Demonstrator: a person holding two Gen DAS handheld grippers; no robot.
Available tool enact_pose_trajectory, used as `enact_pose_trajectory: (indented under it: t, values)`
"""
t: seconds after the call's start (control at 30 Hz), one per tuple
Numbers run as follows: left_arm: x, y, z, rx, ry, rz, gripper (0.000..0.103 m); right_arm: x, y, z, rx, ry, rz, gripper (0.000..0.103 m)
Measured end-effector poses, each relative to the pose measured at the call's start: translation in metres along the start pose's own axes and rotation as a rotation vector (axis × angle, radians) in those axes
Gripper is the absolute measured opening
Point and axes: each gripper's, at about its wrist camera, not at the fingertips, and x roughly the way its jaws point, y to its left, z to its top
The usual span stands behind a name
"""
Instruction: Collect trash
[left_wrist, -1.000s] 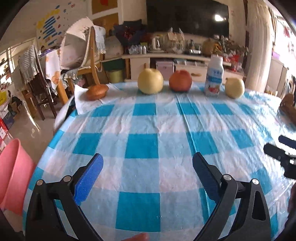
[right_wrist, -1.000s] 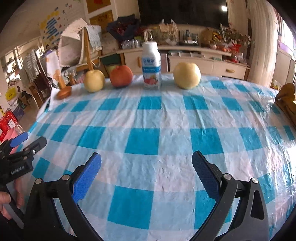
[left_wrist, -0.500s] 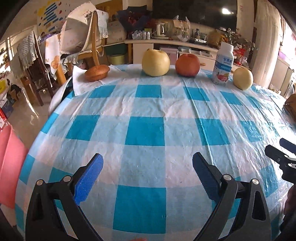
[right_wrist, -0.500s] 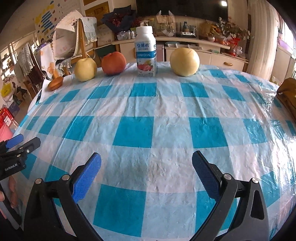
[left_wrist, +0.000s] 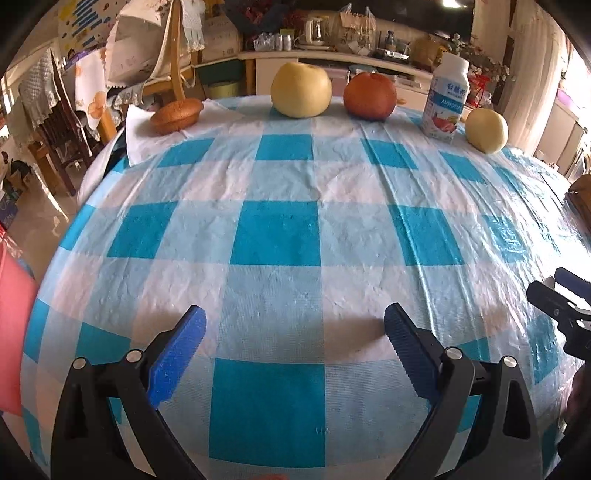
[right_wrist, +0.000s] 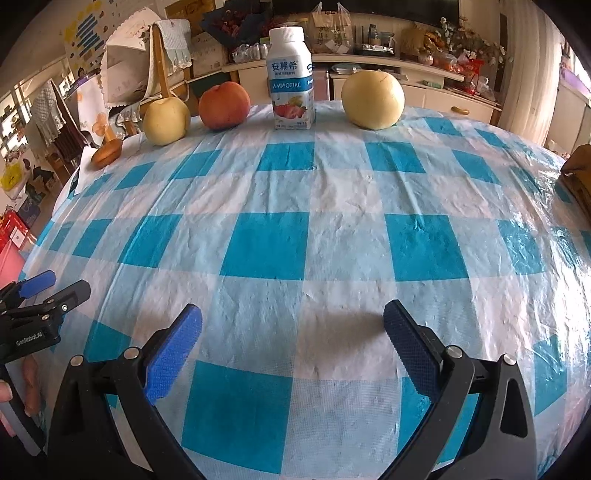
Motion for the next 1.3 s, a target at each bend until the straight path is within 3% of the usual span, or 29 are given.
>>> enact_pose_trajectory:
  t: [1.3]
  values:
    - [0.001,-0.002,-0.001,0.013,0.004,-0.001,0.099,0.006,0.012,0.0,-0.062,0.019,-0.072,0.099]
